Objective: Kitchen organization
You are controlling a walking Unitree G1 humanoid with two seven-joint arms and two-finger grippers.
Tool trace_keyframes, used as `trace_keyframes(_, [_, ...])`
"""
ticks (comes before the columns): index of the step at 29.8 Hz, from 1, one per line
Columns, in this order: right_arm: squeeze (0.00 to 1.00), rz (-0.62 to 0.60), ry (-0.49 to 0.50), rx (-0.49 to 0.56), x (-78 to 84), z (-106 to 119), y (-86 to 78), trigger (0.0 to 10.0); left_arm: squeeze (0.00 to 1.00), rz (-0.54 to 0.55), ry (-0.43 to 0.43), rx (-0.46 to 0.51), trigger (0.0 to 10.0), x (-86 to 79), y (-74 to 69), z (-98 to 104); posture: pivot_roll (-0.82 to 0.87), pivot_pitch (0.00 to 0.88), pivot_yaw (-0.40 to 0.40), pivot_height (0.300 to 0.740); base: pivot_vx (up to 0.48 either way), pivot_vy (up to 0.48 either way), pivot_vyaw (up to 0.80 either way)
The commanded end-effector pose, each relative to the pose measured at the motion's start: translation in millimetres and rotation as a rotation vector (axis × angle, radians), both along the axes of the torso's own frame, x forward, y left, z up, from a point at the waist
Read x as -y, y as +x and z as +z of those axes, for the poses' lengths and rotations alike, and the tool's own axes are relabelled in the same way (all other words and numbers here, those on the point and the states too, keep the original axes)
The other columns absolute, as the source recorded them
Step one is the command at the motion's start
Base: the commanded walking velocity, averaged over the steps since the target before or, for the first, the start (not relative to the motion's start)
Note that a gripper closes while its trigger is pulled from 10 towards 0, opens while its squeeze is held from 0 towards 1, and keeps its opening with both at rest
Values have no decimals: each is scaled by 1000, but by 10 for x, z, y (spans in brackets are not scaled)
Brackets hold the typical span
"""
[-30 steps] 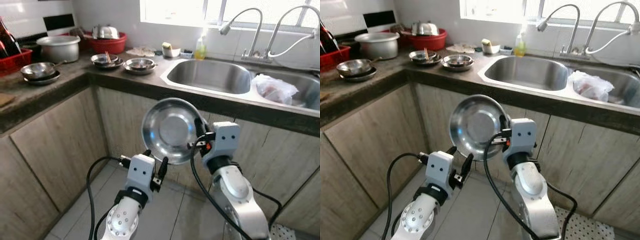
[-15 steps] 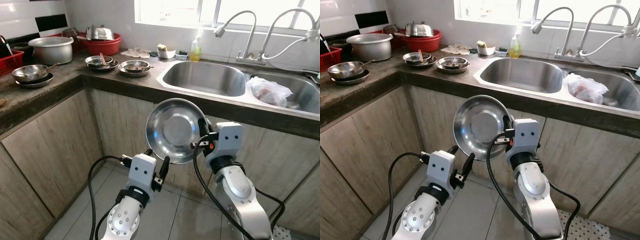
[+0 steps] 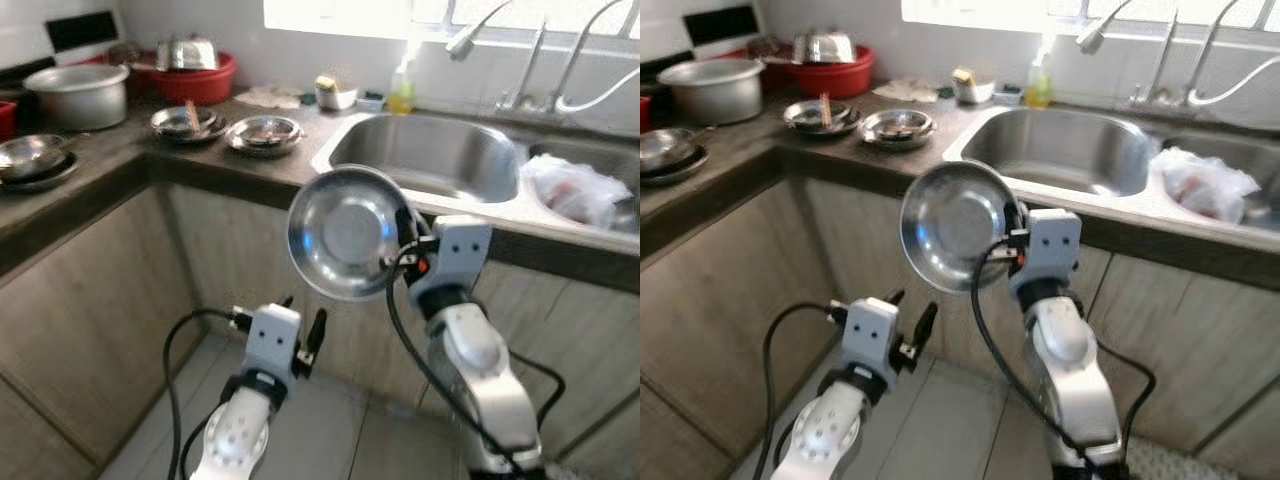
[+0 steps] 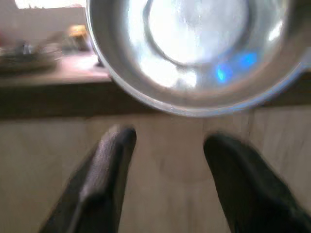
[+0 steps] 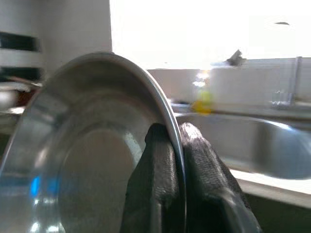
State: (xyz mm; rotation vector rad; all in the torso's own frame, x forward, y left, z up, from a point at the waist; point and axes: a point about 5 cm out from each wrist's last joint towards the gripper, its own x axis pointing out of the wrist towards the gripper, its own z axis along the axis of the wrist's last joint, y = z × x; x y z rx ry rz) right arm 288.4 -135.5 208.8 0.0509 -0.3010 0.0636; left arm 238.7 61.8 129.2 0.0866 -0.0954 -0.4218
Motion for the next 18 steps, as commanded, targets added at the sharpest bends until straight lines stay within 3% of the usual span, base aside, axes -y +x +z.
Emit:
trace_keyframes(1, [0, 11, 18, 47, -32, 103, -6, 10000, 0, 15, 6, 7, 10000, -55, 9, 17, -3, 0, -52, 740, 409, 0, 0])
trace_keyframes(18, [0, -9, 24, 57, 32, 170, 56, 10000, 0, 16, 6, 4, 10000, -65, 13, 12, -2, 0, -54, 740, 455, 0, -47])
